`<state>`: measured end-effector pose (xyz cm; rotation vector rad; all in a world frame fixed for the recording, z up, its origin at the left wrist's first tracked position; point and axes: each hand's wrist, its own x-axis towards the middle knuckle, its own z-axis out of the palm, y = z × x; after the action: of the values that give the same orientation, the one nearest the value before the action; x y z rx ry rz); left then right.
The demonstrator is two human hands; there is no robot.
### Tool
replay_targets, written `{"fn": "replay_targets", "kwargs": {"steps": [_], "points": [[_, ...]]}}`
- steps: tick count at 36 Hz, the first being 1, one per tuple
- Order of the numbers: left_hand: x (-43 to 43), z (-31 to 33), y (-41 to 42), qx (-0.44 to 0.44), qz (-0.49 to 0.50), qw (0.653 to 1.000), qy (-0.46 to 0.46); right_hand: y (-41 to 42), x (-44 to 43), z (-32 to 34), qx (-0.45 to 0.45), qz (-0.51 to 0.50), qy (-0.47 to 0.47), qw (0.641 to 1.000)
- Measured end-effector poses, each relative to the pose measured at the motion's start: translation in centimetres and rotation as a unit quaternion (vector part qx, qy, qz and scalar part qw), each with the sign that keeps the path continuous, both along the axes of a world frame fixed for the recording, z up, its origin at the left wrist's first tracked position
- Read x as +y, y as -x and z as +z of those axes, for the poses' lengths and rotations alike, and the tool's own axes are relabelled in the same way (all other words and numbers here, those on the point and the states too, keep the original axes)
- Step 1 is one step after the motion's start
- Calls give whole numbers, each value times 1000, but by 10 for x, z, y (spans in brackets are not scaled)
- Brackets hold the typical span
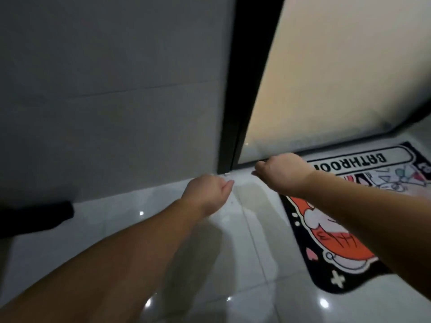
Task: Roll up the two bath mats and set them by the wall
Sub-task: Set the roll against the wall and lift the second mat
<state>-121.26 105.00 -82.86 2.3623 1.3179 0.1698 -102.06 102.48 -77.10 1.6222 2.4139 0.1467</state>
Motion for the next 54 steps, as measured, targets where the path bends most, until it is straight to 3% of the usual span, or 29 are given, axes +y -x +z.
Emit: {"fn": "replay_targets", "kwargs": {"steps": [5, 10, 14, 21, 29, 34, 43, 47, 54], "points": [[-19, 31, -42, 50, -16, 998, -34, -61, -20, 12, -4, 5, 6, 1000], [-32, 58, -109, 104, -53, 989, -96, -135, -15, 28, -38, 12, -61, 997], [-29, 85, -177, 124, -51, 985, -108, -196, -12, 45, -5, 13, -91, 996], [-36, 121, -292, 117, -44, 987, -99, -294, -10, 44, 136, -149, -134, 970], [-12, 80, -378, 88, -146, 979, -109, -369, -32, -17, 113, -253, -81, 958], [-4, 55, -416, 68, -230, 964, -111, -416, -73, -28, 73, -362, 4, 929], [-24, 23, -505, 45, -400, 906, -131, -472, -206, -19, 21, -533, 125, 837], [-44, 19, -531, 29, -412, 906, -90, -481, -238, -17, 37, -591, 135, 795], [-47, 7, -539, 49, -389, 919, -46, -501, -233, -71, 101, -619, 136, 767]]}}
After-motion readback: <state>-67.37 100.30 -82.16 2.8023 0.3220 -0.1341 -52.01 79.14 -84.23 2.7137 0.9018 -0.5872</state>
